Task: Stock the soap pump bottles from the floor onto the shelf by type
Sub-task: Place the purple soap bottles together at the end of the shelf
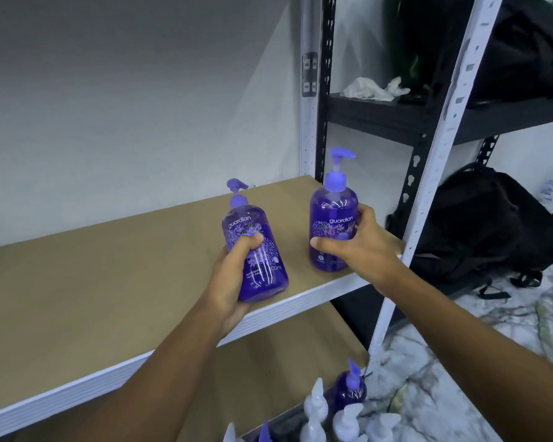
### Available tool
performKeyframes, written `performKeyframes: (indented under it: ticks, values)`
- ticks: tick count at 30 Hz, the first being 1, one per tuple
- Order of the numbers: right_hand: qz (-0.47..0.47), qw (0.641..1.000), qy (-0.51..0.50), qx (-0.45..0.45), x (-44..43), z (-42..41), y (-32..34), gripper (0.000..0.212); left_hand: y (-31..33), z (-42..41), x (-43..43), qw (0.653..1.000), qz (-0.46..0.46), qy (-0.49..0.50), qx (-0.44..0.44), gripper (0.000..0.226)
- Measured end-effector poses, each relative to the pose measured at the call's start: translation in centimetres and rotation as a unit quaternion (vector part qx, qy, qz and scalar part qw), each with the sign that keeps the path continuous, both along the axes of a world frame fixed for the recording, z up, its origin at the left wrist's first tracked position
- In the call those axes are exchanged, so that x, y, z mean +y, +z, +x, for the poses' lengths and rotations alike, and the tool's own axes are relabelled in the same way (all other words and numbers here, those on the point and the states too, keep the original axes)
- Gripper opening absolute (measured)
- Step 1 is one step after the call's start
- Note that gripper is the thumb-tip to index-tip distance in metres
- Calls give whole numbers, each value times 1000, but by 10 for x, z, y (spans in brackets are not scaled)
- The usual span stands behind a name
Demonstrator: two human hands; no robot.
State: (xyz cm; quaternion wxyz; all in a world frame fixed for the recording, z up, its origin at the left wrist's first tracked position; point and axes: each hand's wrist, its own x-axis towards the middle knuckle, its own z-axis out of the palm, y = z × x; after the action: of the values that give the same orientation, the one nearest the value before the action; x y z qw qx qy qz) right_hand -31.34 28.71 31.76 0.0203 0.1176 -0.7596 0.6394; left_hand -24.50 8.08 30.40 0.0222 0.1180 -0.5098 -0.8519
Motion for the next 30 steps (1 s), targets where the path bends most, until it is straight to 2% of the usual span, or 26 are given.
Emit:
performKeyframes:
  ticks: [4, 9, 14, 18, 24, 30]
  values:
    - [57, 998, -30, 25, -3, 3, -27, 92, 1, 2, 0, 1000, 6, -7, -7, 57]
    - [126, 989, -68, 42, -10, -17, -37, 81, 2, 1, 1, 1000, 6, -5, -10, 55]
    - [171, 981, -75, 47, -22, -64, -36, 82, 1, 4, -1, 1000, 19, -8, -6, 43]
    - [191, 976, -92, 40, -36, -97, -33, 91, 1, 3, -2, 999, 34, -18, -1, 34]
    - [188, 976, -95, 49, -55, -128, -32, 85, -1, 0, -2, 999, 42, -26, 8, 52]
    - [187, 978, -82, 36, -64, -145, -29, 82, -7, -3, -6, 998, 53, -27, 17, 49]
